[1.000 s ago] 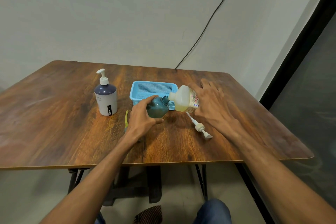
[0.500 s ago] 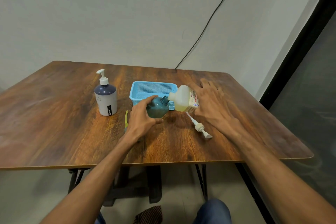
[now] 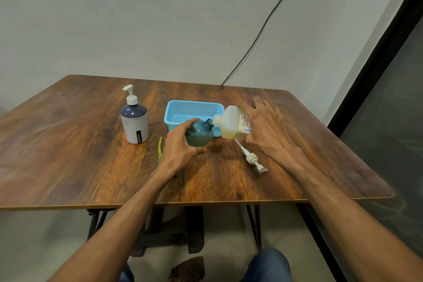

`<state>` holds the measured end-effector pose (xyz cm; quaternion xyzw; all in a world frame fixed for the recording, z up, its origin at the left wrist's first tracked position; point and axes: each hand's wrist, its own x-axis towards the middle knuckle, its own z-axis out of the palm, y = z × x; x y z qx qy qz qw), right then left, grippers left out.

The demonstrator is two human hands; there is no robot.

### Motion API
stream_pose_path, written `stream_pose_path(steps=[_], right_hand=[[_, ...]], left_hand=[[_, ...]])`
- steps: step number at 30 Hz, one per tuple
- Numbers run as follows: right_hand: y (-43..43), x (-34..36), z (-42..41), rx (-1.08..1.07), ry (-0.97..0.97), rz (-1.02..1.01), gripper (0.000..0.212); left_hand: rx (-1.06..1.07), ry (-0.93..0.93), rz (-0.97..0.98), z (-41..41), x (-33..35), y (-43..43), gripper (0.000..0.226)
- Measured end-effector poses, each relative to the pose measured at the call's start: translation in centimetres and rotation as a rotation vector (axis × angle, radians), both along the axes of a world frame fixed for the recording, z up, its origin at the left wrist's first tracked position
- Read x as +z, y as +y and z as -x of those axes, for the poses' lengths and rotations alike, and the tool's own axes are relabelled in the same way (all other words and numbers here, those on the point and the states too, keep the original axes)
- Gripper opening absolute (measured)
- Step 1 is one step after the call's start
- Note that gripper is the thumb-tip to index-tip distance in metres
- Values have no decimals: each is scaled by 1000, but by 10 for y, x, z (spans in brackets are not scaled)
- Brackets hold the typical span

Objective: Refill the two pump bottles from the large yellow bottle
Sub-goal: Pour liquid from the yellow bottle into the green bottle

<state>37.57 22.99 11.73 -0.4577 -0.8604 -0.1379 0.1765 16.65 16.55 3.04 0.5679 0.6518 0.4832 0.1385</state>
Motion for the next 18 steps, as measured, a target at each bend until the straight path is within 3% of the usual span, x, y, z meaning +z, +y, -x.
stream_pose_path(steps=[18], right_hand=[[3, 12, -4, 28, 31, 56, 79]], left_hand=[[-10, 20, 9, 1, 18, 1, 92]])
